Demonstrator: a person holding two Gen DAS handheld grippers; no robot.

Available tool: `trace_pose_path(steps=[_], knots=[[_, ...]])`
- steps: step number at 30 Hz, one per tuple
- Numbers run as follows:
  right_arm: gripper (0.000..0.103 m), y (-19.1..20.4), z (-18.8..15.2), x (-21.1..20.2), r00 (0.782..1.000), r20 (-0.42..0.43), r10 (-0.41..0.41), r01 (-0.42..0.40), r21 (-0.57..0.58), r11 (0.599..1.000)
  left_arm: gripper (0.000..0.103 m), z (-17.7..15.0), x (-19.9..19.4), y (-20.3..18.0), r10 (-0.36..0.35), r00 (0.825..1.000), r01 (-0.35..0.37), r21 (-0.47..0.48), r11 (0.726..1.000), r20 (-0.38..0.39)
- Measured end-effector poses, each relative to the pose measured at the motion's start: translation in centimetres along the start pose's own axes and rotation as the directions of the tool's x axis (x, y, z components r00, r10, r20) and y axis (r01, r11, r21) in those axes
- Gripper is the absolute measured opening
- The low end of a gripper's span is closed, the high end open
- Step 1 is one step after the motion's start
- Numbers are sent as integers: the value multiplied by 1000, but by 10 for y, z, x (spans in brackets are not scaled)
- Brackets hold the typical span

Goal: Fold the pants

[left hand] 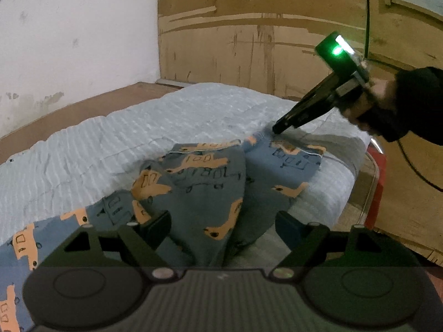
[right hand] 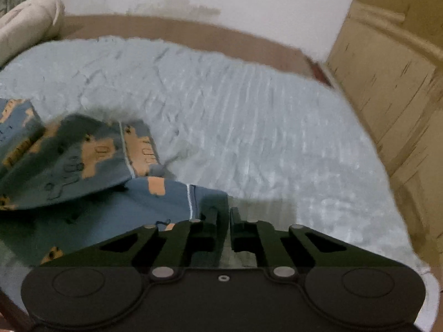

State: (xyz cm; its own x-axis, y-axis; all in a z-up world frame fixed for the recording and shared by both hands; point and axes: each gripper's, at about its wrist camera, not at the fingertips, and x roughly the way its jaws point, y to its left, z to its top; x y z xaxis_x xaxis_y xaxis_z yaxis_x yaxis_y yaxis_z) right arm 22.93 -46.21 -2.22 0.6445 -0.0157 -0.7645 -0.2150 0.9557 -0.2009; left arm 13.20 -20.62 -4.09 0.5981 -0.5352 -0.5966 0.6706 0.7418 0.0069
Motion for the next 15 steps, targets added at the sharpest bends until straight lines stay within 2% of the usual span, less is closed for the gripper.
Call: trace_pose_path(steps=[2,4,6,8,10,12,14,15], knots=[[12,2,-5,15,999,-39,-8,7,-24,1000,85,-1,1,0,-4,1000,3,-2,1000,-5],[19,2,-13,21,999,-39,-28,26,-30,999,84,-1,3,1,-6,1000,6,-2,1000,-10],[30,-1,-17,16,999,-7,-44,44,14,999,83,-1,4,1,-4,1000,4,-4,1000,-18],[53,-4,-16,5,998,45,-44,40,70,997,83,0,6,1,-4,1000,4,-8,1000,-24],[69,-5,-11,-4,995,103,7,-20,125,992,83,2,8,0,2,1000,-2,-11,1000,-31],[71,-3,-4,-3,987,133,94,-117,175,978,78,3,11,0,9,999,-10,-16,1000,-40],[71,1,4,8,973,130,192,-218,233,948,62,4,13,1,11,998,-12,-20,1000,-57],[71,4,8,17,967,117,226,-249,263,932,59,5,15,1,7,998,-8,-21,1000,-67]])
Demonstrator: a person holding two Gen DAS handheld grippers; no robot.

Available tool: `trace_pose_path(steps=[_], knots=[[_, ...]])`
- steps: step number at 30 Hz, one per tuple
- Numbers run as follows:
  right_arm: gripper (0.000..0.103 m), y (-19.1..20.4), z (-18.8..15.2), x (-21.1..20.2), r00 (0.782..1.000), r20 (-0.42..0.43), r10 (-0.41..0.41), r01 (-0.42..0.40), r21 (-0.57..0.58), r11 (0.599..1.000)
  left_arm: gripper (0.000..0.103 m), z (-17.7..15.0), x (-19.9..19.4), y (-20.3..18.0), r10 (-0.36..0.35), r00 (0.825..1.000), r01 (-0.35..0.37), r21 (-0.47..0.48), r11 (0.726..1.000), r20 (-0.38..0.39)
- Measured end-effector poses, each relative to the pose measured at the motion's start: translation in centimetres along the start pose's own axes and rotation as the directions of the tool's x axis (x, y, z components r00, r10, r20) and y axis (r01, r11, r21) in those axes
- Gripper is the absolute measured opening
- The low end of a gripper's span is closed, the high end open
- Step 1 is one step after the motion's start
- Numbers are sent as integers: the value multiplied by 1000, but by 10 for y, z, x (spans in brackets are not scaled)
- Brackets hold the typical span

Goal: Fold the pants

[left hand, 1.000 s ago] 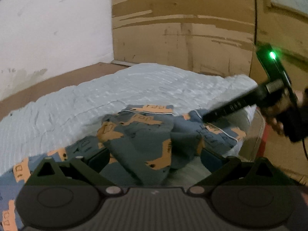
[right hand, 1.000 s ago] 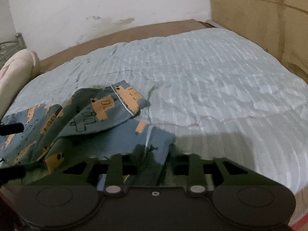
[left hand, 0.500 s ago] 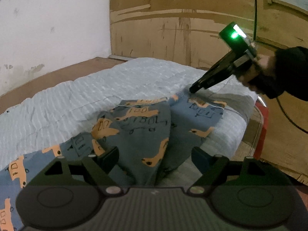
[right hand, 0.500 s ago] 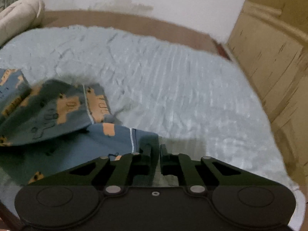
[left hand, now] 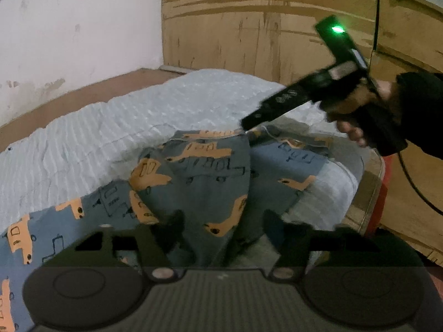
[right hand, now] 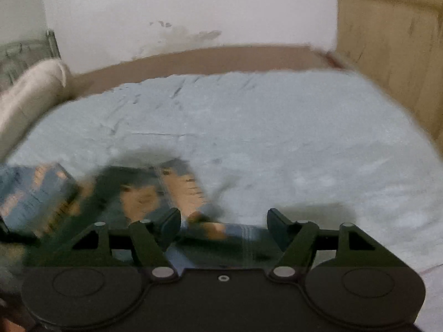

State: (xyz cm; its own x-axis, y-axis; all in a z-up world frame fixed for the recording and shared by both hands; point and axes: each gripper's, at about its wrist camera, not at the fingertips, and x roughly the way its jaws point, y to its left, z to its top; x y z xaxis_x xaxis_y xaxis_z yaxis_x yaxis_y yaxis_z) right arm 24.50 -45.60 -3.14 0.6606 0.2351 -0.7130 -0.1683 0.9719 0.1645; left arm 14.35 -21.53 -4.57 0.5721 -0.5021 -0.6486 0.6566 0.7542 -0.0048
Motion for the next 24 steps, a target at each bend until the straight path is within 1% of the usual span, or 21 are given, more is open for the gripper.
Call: trace_pose_path(steps=[3,4,5,6,7,8,9,10,11,12,14,18,21,23,24], knots=[[68,4,7,21,998,-42,41,-39,52,998,42,0,2,0,-17,1000,17,5,1000,-18],[65,4,10,28,997,-63,54,-50,73,996,31,1,3,1,-24,999,24,5,1000,-27],[59,2,12,35,994,-89,68,-59,97,994,20,1,4,1,-30,999,30,2,1000,-33],[54,1,15,40,990,-117,82,-68,119,991,15,2,5,2,-36,999,36,-3,999,-37],[42,2,17,43,987,-130,96,-79,130,988,9,3,5,3,-43,998,43,-9,999,-37],[34,1,19,45,986,-137,97,-79,134,988,6,3,4,4,-50,998,49,-13,999,-34],[29,1,20,43,986,-137,96,-77,134,988,4,4,3,4,-51,998,50,-11,999,-29],[17,2,22,40,987,-127,97,-80,133,988,1,5,2,4,-46,999,46,-6,999,-21],[15,2,24,37,989,-112,92,-76,132,988,1,7,1,4,-42,999,42,-4,999,-12],[14,3,27,32,992,-92,86,-75,122,990,0,8,0,4,-40,999,40,-7,999,-4],[12,5,34,15,994,-36,103,-99,106,989,0,10,-4,4,-31,999,31,-13,999,11],[12,7,40,-32,994,81,75,-80,64,995,0,17,-14,2,-34,998,35,-8,999,54],[12,4,26,-68,987,156,35,-46,64,997,0,18,-13,-4,-53,997,52,23,998,54],[12,-1,6,-86,984,178,-11,-3,79,997,0,14,-7,-10,-64,997,62,45,997,34],[12,-4,-6,-91,984,175,-34,19,88,996,0,11,-3,-13,-67,998,66,52,996,21]])
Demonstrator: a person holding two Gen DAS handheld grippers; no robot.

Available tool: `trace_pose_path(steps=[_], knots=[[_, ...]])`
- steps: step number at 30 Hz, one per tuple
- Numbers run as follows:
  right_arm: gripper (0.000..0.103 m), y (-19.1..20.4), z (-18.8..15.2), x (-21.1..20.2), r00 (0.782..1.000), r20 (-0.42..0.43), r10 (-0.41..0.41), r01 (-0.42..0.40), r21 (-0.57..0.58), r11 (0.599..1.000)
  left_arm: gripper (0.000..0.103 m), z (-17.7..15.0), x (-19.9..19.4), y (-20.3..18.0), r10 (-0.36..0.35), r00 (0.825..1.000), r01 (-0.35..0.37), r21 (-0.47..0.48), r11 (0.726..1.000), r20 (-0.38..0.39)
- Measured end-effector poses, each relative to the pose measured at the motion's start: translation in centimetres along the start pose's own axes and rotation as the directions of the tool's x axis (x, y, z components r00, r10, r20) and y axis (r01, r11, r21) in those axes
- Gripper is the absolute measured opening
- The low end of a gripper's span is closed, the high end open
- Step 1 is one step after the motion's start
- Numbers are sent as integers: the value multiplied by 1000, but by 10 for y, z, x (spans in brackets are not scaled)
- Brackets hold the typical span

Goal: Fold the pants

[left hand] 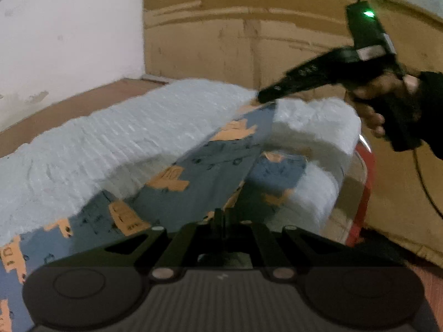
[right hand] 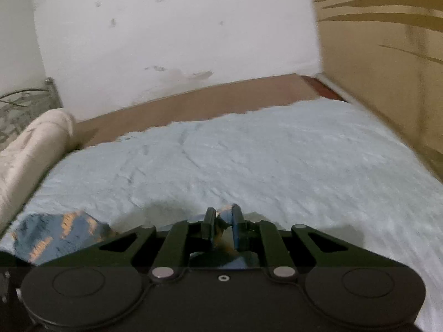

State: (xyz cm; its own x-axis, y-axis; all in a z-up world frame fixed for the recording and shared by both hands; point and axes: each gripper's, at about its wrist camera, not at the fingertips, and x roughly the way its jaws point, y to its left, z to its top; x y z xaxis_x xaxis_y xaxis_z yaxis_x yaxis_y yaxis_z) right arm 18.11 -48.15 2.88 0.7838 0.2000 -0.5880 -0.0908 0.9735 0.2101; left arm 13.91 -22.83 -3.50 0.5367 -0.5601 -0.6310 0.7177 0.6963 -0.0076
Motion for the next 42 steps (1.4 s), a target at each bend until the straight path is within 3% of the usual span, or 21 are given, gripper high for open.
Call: trace_pose_path(steps=[4,8,12,16,18,22,26,28,29,32,37,42], knots=[[11,-21,-49,-1,996,-70,-61,65,65,996,0,-13,13,-5,-12,999,12,4,1000,-53],[10,-28,-75,5,993,-93,-78,88,112,990,0,-16,10,-5,-9,999,10,4,1000,-46],[10,-23,-71,-9,995,-45,-92,96,101,990,0,-14,11,-4,-12,999,13,3,1000,-51],[12,-16,-80,-5,989,-101,-108,112,38,993,0,-18,13,-2,-19,998,18,-8,1000,-55],[16,-13,-81,-5,990,-97,-107,110,28,994,0,-18,12,-1,-20,998,19,-14,1000,-53],[33,-4,-62,6,989,-93,-111,108,-35,993,0,-18,12,-1,-20,998,19,-20,1000,-52],[35,-4,-46,34,987,-120,-108,102,-59,993,0,-18,12,-1,-15,999,14,-29,999,-52],[30,-8,-44,51,982,-153,-111,105,-46,993,0,-18,12,-2,-13,999,11,-28,1000,-49],[18,-9,-44,57,980,-167,-107,101,-45,994,0,-18,11,-2,-11,999,9,-29,1000,-43],[8,-10,-43,57,982,-160,-103,97,-48,994,0,-16,6,-2,-6,1000,6,-24,1000,-18],[6,-14,-34,33,986,-92,-137,133,-53,990,0,-9,4,-6,-2,1000,2,-4,1000,3],[6,-23,-42,42,979,-136,-154,151,-35,988,0,-13,21,-8,-6,999,6,-2,1000,-50]])
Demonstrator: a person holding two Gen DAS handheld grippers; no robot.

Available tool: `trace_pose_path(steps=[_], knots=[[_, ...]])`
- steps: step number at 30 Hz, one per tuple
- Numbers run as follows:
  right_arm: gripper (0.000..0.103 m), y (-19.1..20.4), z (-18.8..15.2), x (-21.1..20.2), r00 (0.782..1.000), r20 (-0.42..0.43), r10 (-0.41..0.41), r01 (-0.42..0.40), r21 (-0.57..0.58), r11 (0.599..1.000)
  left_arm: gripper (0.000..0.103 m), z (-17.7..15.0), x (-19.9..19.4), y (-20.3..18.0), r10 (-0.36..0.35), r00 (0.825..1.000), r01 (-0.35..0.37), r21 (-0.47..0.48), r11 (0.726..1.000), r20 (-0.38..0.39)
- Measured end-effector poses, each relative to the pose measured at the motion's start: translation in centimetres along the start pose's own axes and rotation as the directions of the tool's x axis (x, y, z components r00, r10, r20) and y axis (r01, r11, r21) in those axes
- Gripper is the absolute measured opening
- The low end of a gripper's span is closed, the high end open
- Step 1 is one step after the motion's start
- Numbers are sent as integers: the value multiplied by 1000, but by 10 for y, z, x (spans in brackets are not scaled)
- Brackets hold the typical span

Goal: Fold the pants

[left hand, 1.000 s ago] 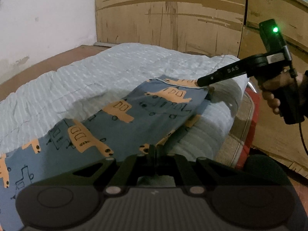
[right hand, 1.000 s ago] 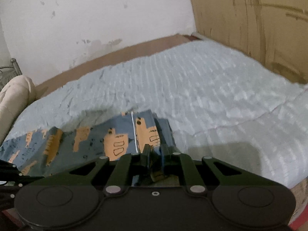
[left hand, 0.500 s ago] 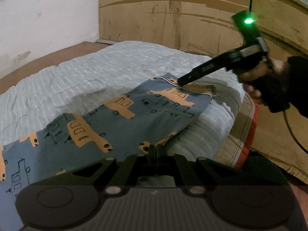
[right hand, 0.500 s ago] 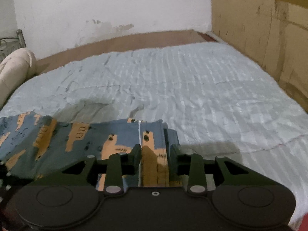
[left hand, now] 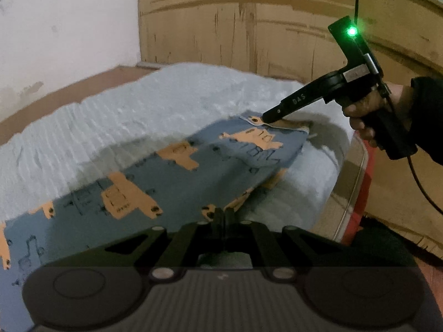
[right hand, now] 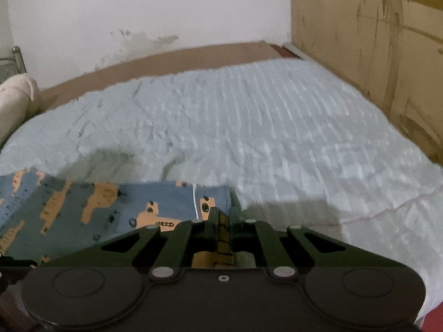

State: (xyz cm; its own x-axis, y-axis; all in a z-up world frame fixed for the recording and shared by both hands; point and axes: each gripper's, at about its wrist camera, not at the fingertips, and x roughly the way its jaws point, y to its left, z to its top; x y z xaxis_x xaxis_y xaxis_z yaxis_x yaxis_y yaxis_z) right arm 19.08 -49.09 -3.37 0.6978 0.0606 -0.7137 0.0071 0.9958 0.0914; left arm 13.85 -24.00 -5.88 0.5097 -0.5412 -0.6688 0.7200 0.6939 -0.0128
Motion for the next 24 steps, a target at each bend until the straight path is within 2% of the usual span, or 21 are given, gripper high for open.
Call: trace_pose_path(steps=[3,4,5,6,7,8,9,10,11,12,14,16,18,20,22,24], knots=[[10,-1,-9,10,1000,-23,0,0,13,1000,2,-2,-3,7,-41,999,41,-51,998,6],[13,0,-9,7,1000,-10,-5,5,13,1000,11,-2,-6,11,-53,999,53,-74,996,6],[22,1,-10,3,1000,7,-16,16,8,1000,22,-1,-8,14,-58,998,58,-96,994,2],[25,4,-10,-3,999,28,-31,31,-3,1000,32,0,-10,17,-58,998,58,-115,992,-1],[27,7,-10,-8,998,44,-40,41,-19,999,54,1,-13,19,-50,999,50,-132,990,3],[36,11,-11,-14,997,61,-43,45,-36,998,67,1,-17,22,-33,999,35,-147,988,17],[46,16,-13,-20,996,79,-39,42,-45,998,70,1,-21,25,-17,999,22,-161,987,33],[62,19,-16,-25,995,93,-26,31,-52,998,79,0,-25,28,1,999,7,-178,984,47],[72,24,-21,-28,995,97,-15,21,-60,998,91,-1,-27,32,23,998,-13,-194,981,51],[73,29,-26,-30,996,93,-6,13,-73,997,95,-2,-27,35,58,997,-46,-209,977,49],[80,38,-38,-25,998,57,-19,25,-112,993,96,-6,-23,43,125,992,-117,-228,967,19],[86,44,-49,-17,996,28,-82,86,-158,984,96,-10,-18,54,170,985,-171,-248,953,-26],[93,45,-54,-16,989,58,-132,141,-177,974,96,-17,-19,67,200,979,-204,-273,940,-43],[94,47,-51,-19,984,69,-165,174,-153,973,96,-22,-26,82,246,968,-249,-307,919,-49],[95,55,-45,-26,982,97,-159,173,-154,973,97,-26,-42,100,291,956,-286,-343,895,-36],[100,70,-38,-34,985,131,-115,137,-170,976,99,-28,-63,118,344,939,-327,-372,869,-23]])
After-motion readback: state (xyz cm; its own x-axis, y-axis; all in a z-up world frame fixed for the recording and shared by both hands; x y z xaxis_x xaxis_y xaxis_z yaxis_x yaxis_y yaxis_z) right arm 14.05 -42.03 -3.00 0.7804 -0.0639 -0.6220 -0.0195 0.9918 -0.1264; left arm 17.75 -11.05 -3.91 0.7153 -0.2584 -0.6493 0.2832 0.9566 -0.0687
